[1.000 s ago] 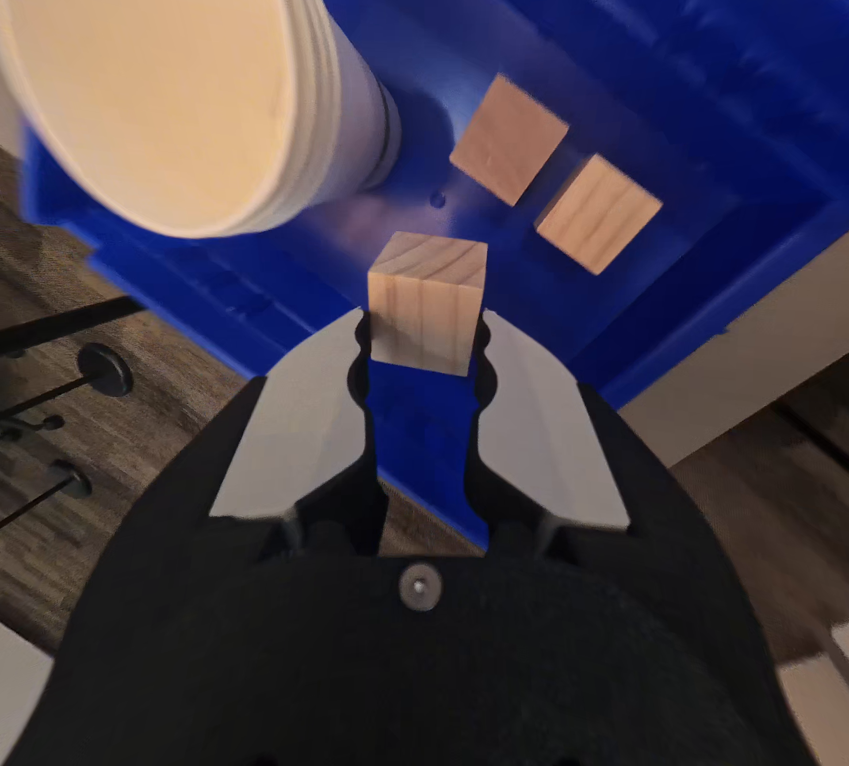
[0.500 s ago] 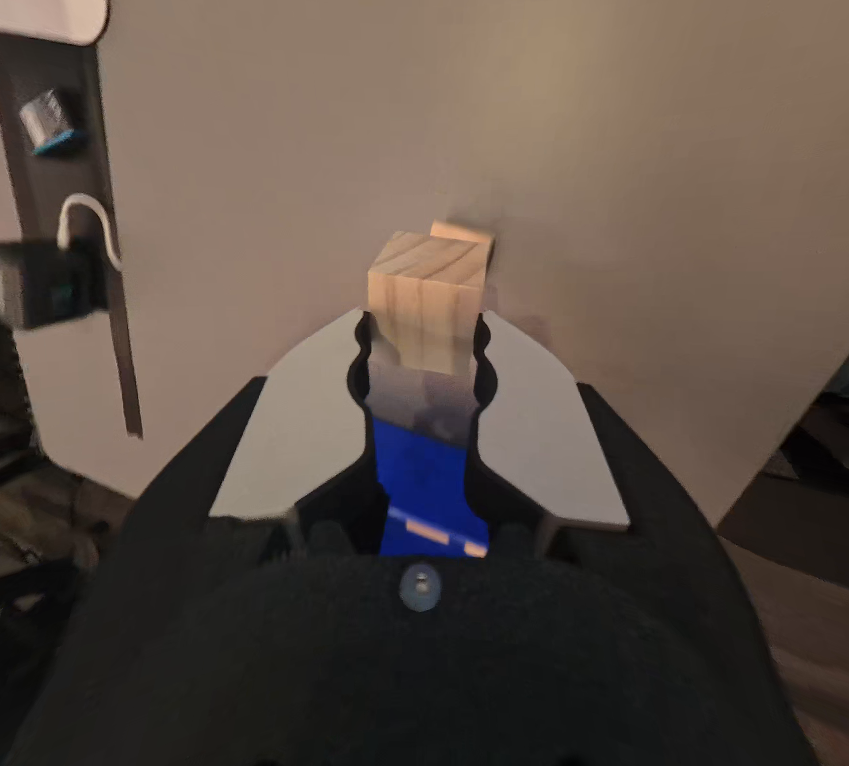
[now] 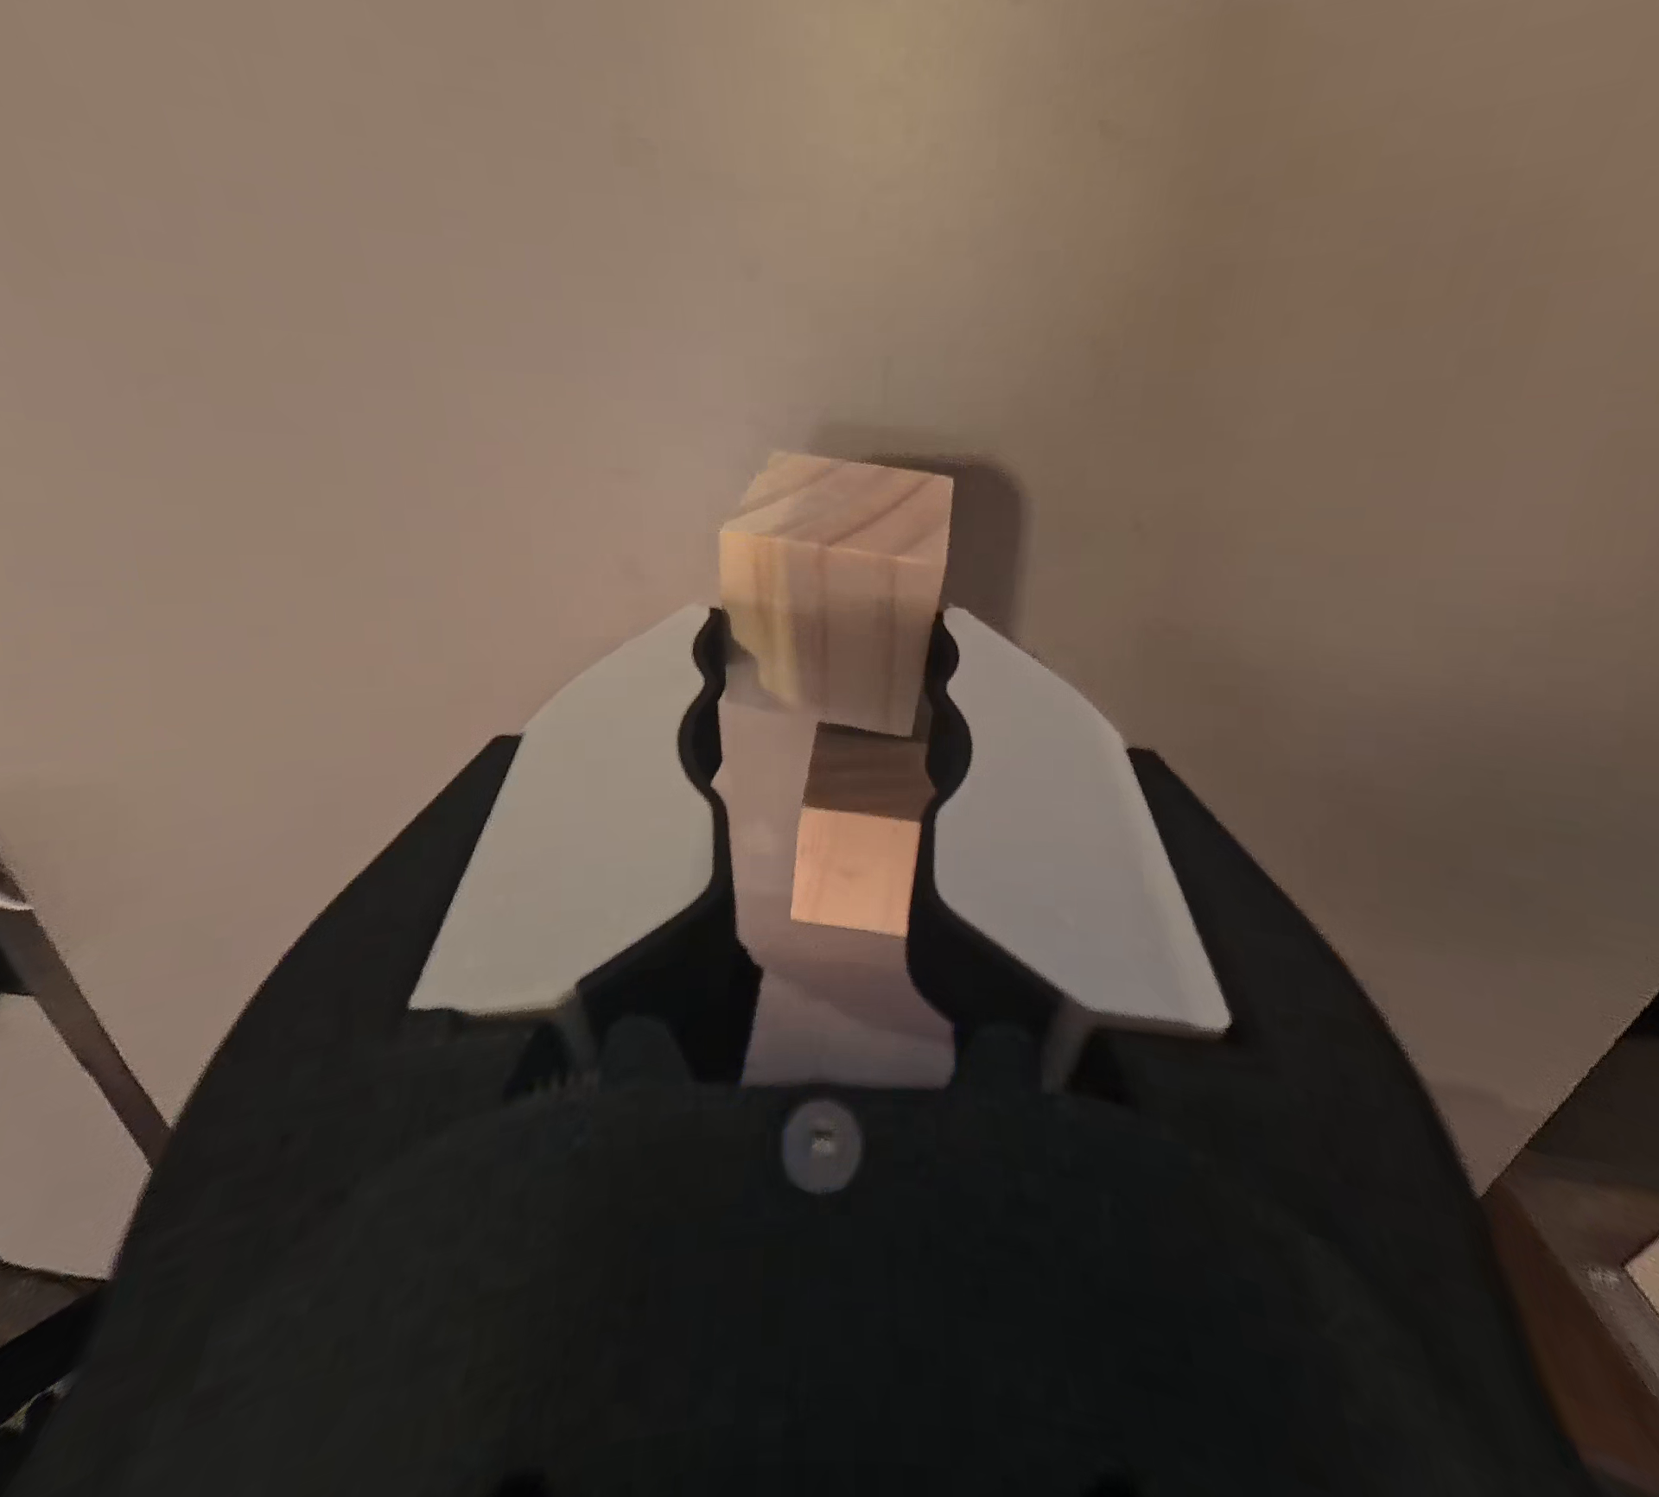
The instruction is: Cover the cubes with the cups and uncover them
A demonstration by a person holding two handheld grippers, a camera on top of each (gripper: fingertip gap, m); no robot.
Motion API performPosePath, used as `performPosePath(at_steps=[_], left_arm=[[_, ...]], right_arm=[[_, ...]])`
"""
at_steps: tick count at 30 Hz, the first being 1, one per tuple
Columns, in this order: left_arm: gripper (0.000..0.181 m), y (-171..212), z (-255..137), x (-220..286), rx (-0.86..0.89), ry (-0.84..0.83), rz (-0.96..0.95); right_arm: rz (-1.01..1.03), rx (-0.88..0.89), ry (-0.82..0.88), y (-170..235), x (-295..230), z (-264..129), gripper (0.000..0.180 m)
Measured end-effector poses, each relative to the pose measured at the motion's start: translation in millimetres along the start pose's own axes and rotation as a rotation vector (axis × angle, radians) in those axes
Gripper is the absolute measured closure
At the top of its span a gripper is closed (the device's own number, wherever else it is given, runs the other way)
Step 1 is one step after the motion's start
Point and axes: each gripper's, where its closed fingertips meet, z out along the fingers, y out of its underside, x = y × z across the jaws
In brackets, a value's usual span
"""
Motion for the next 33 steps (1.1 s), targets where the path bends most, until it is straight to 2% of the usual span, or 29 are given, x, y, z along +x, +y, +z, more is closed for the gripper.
performPosePath(at_steps=[14, 27, 33], left_arm=[[0.138, 4.5, 16.3, 9.1, -0.047, 0.022, 0.016], [0.138, -0.6, 21.1, 12.5, -0.084, -0.03, 0.056], [0.112, -2.8, 18.9, 5.6, -0.067, -0.091, 0.048]], right_arm=[[0.002, -0.027, -0.002, 5.6, 0.1, 3.6, 0.106], [0.004, -0.021, -0.002, 4.3, 0.7, 2.3, 0.107], [0.003, -0.025, -0.005, 5.1, -0.2, 3.2, 0.105]])
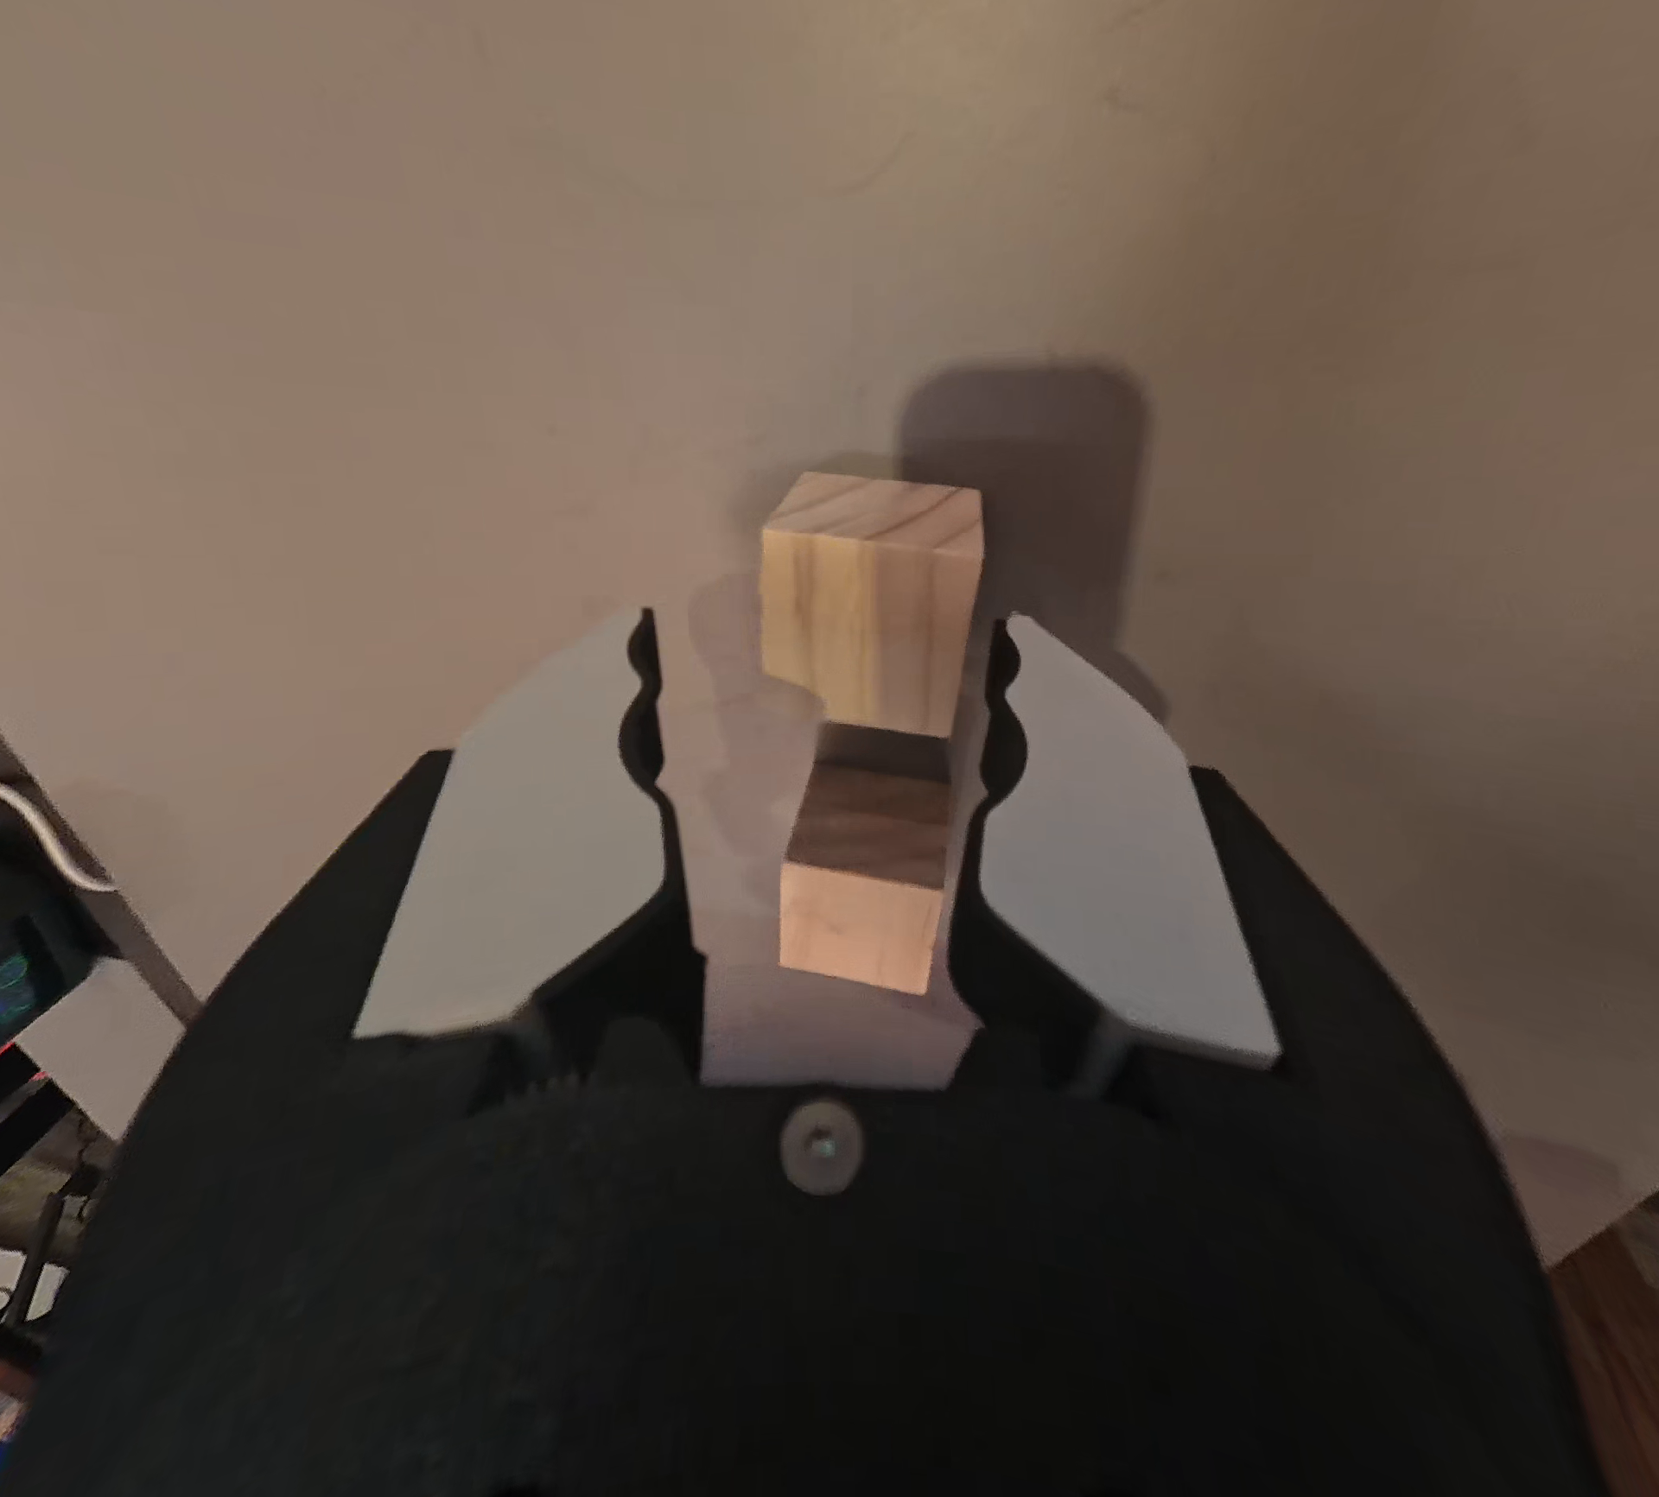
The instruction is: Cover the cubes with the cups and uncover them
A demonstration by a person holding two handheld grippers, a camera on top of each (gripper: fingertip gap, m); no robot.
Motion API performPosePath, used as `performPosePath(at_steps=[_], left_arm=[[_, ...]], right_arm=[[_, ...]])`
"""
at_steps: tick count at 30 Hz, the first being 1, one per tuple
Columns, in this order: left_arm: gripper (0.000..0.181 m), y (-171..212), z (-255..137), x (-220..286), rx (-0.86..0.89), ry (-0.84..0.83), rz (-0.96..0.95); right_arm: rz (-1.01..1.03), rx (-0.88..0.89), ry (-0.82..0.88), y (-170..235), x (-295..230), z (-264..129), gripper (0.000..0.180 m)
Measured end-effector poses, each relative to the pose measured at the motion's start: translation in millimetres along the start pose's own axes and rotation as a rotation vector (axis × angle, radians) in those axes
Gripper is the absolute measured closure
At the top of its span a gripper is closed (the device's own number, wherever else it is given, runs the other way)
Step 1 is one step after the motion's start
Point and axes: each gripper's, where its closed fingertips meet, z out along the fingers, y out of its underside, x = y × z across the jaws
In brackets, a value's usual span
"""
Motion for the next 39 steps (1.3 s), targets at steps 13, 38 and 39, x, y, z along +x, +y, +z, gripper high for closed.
performPosePath(at_steps=[13, 38, 39], left_arm=[[0.095, 106.7, -153.8, -27.5, 0.356, -0.256, -0.326], [0.117, 303.9, -75.8, 71.0, 0.211, -0.092, -0.587], [0.119, 301.3, -72.3, 74.9, 0.202, -0.075, -0.561]], right_arm=[[0.001, 0.012, -0.008, -2.5, -2.5, -0.5, 0.104], [0.011, -0.023, -0.016, 5.9, -3.9, 6.2, 0.104], [0.012, -0.024, -0.016, 6.3, -3.6, 6.3, 0.104]])
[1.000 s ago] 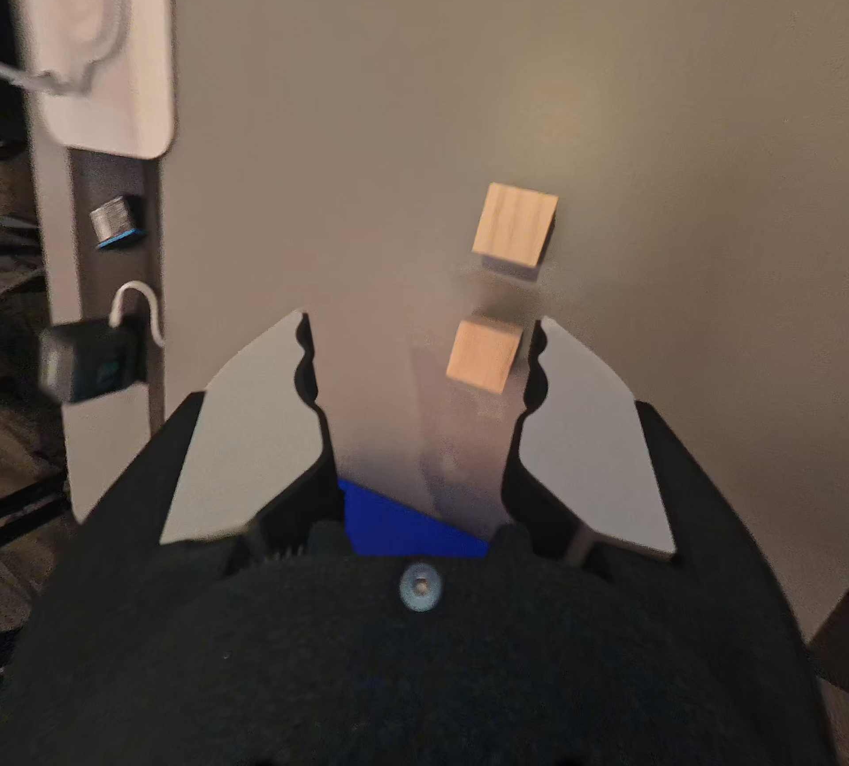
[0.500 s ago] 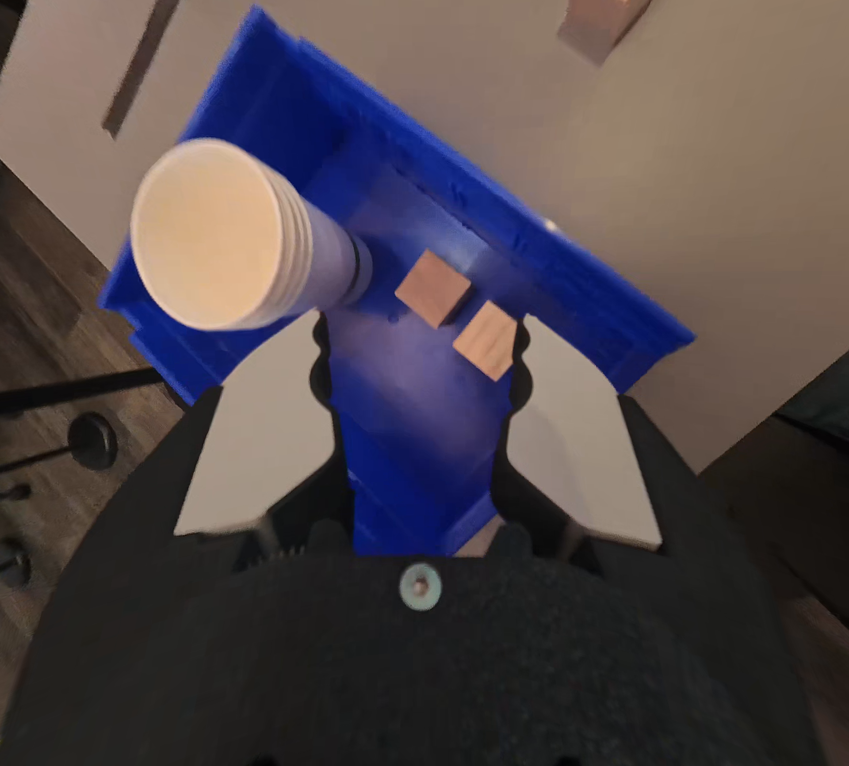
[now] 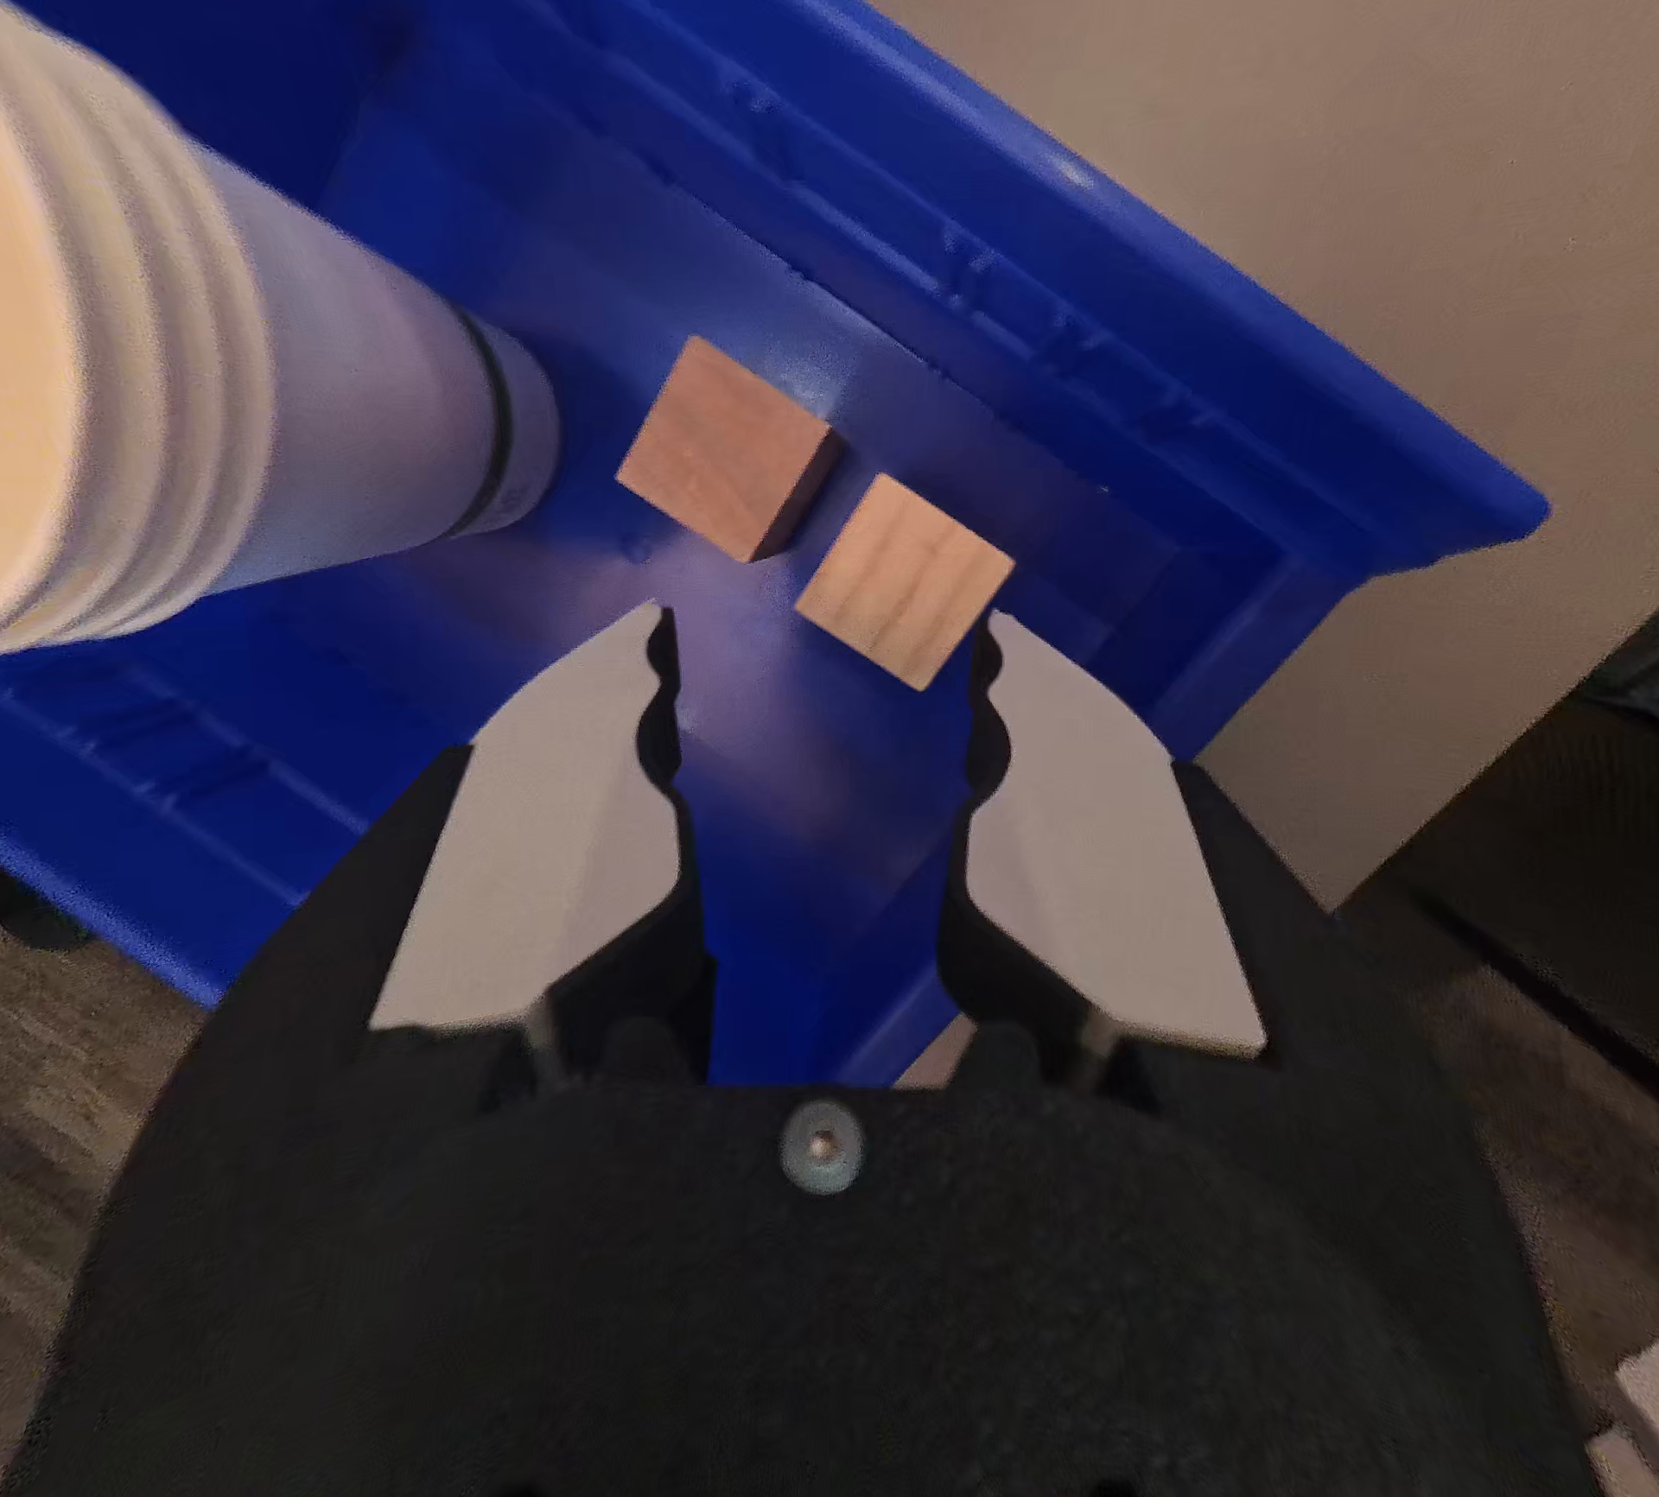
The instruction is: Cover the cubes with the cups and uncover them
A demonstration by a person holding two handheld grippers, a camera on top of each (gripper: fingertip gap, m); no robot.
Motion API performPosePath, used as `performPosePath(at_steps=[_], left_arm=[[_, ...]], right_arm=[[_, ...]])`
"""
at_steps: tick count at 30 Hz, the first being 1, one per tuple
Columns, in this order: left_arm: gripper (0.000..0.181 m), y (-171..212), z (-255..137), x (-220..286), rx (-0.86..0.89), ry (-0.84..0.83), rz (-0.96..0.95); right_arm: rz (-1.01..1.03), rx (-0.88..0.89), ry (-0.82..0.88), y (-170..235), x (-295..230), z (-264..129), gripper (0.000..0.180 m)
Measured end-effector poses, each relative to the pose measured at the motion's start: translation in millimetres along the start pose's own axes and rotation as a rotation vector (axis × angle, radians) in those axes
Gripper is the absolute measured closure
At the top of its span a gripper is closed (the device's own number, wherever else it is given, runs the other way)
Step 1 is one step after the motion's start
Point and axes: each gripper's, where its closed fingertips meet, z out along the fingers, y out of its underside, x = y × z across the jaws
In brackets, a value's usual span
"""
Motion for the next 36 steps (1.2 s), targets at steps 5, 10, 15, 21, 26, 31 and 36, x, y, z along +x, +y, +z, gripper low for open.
performPosePath(at_steps=[5, 10, 15, 21, 26, 31, 36], left_arm=[[0.126, 5.5, 17.0, 17.1, -0.092, 0.053, 0.111], [0.129, 13.8, 32.4, 16.9, -0.187, 0.044, 0.175], [0.131, 19.1, 41.5, 14.7, -0.237, 0.023, 0.199], [0.132, 2.9, -10.3, -11.8, -0.199, -0.045, 0.066], [0.133, -110.5, -57.2, -11.0, -0.043, -0.124, 0.059], [0.133, -246.2, -6.4, 48.4, -0.014, -0.054, 0.225], [0.133, -327.5, 74.5, 111.8, -0.04, 0.105, 0.369]], right_arm=[[0.002, -0.01, -0.001, 2.3, 0.8, 1.4, 0.104], [0.002, -0.008, 0.001, 2.0, 1.2, 1.0, 0.104], [0.007, 0.0, 0.003, 1.1, 2.3, 0.4, 0.104], [0.032, 0.029, -0.016, -3.5, 1.6, -2.0, 0.105], [0.034, 0.033, -0.028, -5.3, -0.1, -2.4, 0.105], [0.021, 0.027, -0.02, -4.1, 1.2, -3.3, 0.105], [-0.004, 0.028, -0.012, -5.7, 2.9, -8.5, 0.105]])
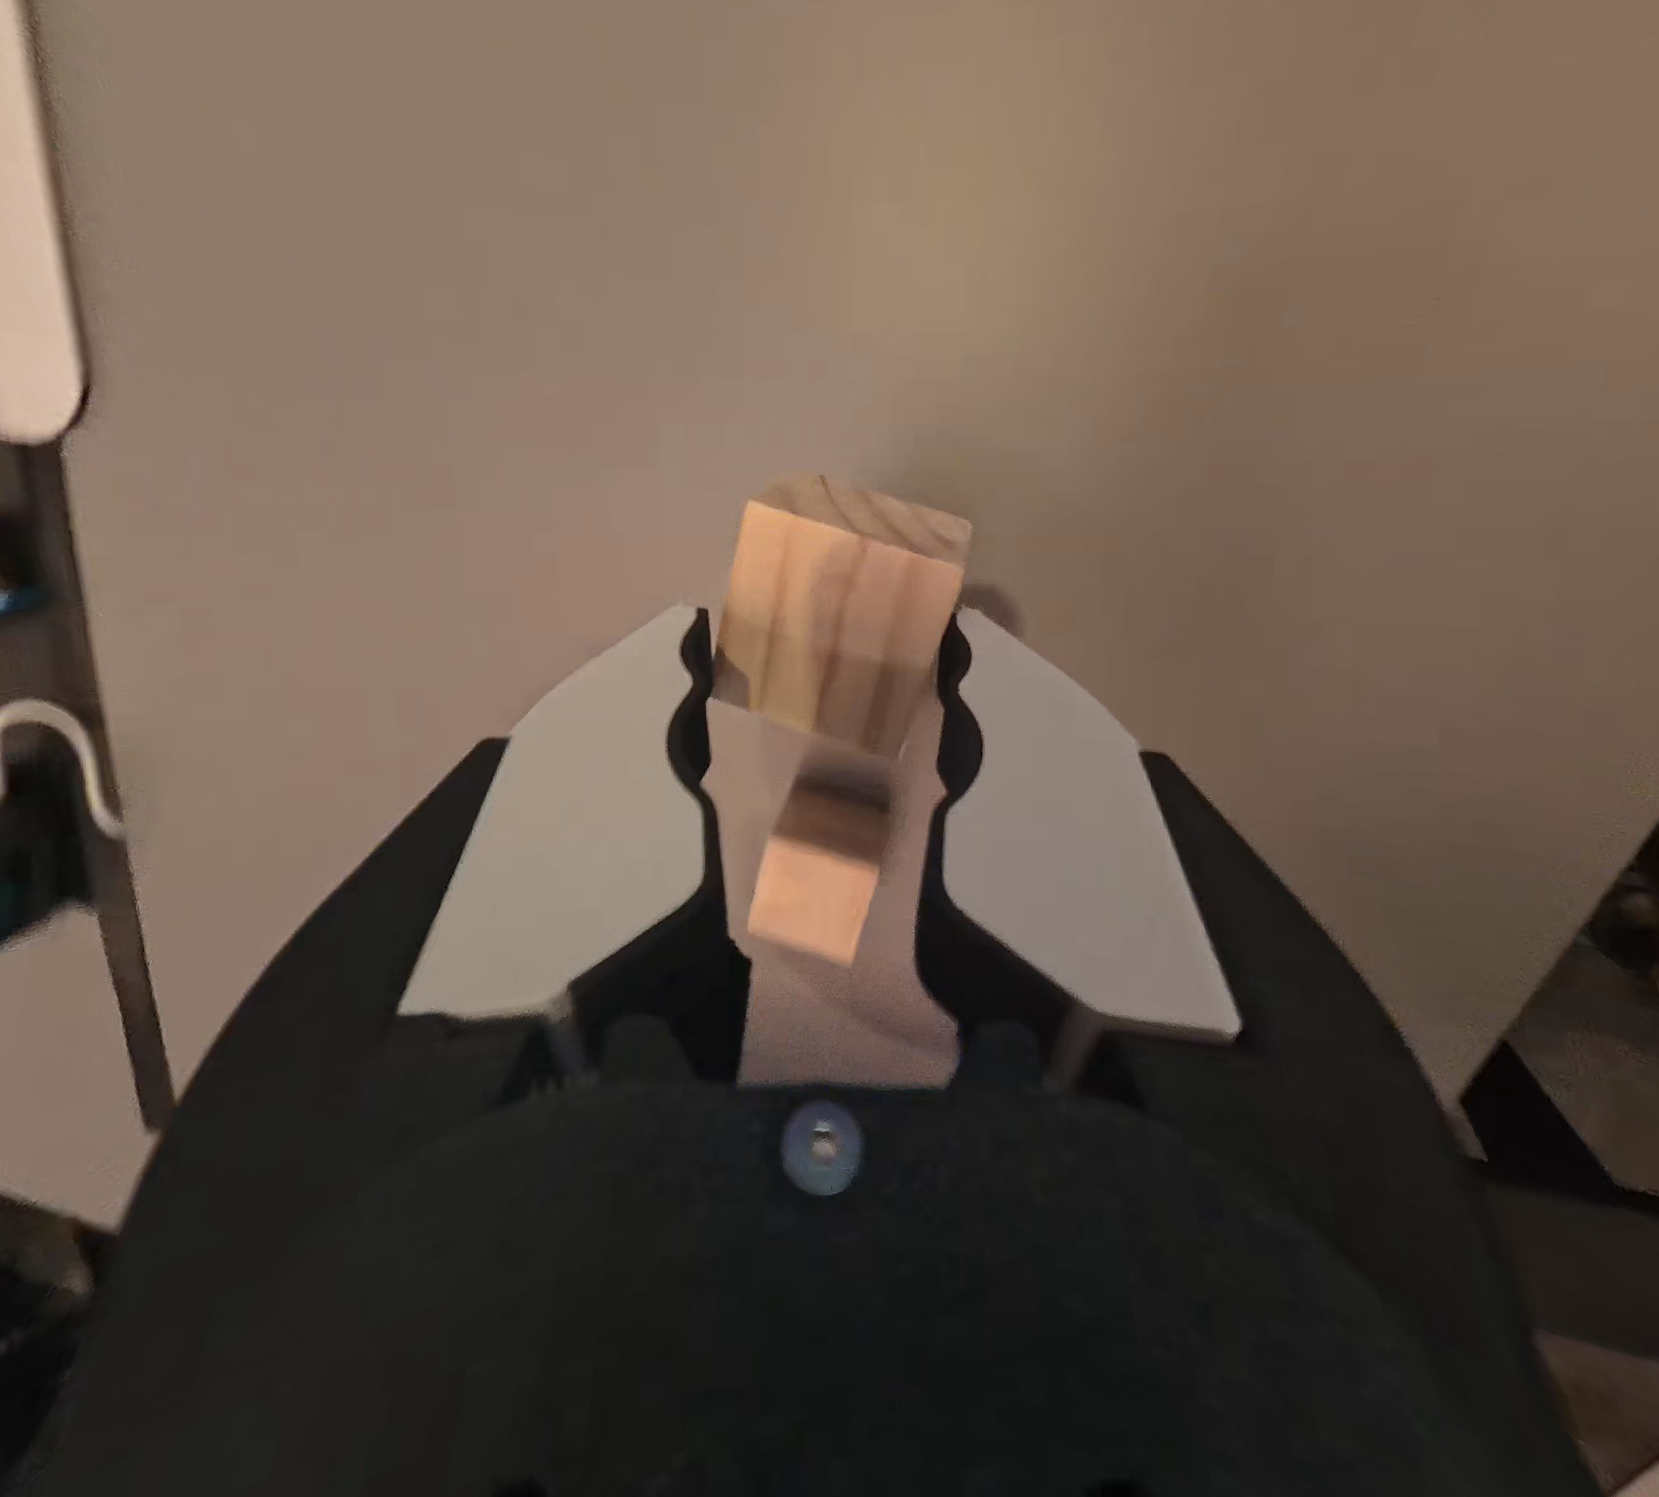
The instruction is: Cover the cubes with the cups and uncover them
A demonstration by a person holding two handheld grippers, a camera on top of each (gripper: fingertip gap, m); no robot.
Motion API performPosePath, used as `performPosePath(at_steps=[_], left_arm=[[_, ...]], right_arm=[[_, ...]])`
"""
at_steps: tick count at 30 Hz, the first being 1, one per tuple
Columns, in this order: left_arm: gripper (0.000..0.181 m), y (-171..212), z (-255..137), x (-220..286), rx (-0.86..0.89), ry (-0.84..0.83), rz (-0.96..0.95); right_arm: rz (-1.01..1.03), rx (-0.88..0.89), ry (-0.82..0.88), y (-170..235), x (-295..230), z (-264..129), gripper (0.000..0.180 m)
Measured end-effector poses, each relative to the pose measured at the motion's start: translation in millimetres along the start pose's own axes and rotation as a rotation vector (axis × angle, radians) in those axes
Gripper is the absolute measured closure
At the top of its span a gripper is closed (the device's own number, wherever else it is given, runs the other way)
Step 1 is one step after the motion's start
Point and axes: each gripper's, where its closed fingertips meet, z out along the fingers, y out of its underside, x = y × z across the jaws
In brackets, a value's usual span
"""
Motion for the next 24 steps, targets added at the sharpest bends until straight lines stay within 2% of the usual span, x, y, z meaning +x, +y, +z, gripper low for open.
performPosePath(at_steps=[4, 9, 24], left_arm=[[0.133, -31.9, 42.7, 11.9, -0.031, 0.057, 0.079], [0.133, -48.6, 63.2, 15.3, -0.037, 0.08, 0.09], [0.133, -35.9, 80.9, 23.3, -0.049, 0.078, 0.0]], right_arm=[[-0.004, 0.024, -0.002, -6.1, 0.3, -4.7, 0.105], [-0.005, 0.023, -0.012, -7.4, -1.5, -4.9, 0.105], [-0.005, 0.013, -0.019, -6.0, -4.2, -2.6, 0.105]])
